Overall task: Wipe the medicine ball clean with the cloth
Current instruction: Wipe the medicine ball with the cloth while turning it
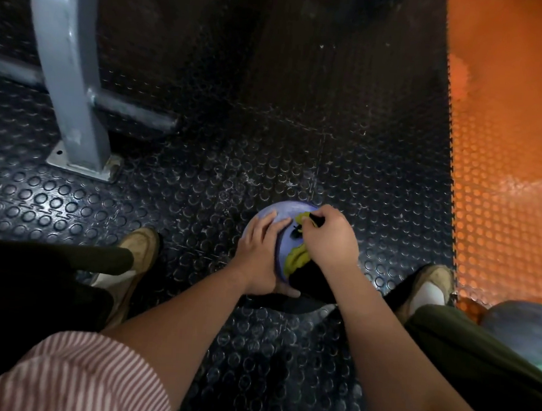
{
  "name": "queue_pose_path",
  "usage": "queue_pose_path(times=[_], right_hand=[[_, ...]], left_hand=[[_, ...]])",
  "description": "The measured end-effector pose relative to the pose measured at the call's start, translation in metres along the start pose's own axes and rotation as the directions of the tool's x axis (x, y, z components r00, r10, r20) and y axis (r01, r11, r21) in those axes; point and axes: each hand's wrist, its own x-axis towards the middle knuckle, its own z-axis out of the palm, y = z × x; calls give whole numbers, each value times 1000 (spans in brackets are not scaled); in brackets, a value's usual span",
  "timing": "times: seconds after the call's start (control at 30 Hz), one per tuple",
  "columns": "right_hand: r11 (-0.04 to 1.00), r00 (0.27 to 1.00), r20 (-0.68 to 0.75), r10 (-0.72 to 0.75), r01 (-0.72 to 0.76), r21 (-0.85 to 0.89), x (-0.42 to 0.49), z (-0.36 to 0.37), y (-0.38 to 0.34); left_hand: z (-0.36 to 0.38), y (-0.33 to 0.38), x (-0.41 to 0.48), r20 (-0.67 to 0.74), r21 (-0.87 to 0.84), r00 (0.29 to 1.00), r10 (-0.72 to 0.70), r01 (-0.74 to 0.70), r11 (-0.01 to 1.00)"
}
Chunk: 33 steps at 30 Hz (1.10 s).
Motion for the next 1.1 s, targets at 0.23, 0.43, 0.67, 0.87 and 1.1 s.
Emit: queue_pose_path(times=[0.23, 0.43, 0.67, 0.87, 1.1], right_hand=[[997, 995, 65, -74, 74, 2, -15, -1, 0], [973, 964, 184, -193, 213, -93, -42, -5, 5], [985, 988, 107, -112, 125, -119, 30, 2, -6], [982, 990, 138, -22, 47, -185, 66, 16, -1], [969, 968, -39, -248, 248, -12, -18, 9, 6]], left_hand=[[-4, 2, 15, 43, -109, 993, -106, 111, 988], [-12, 1, 23, 48, -230, 988, -149, 156, 961], [12, -12, 7, -46, -45, 999, 24, -27, 999], [9, -11, 5, -47, -85, 998, 42, -46, 995], [-1, -14, 22, 9, -146, 1000, -6, 8, 989]])
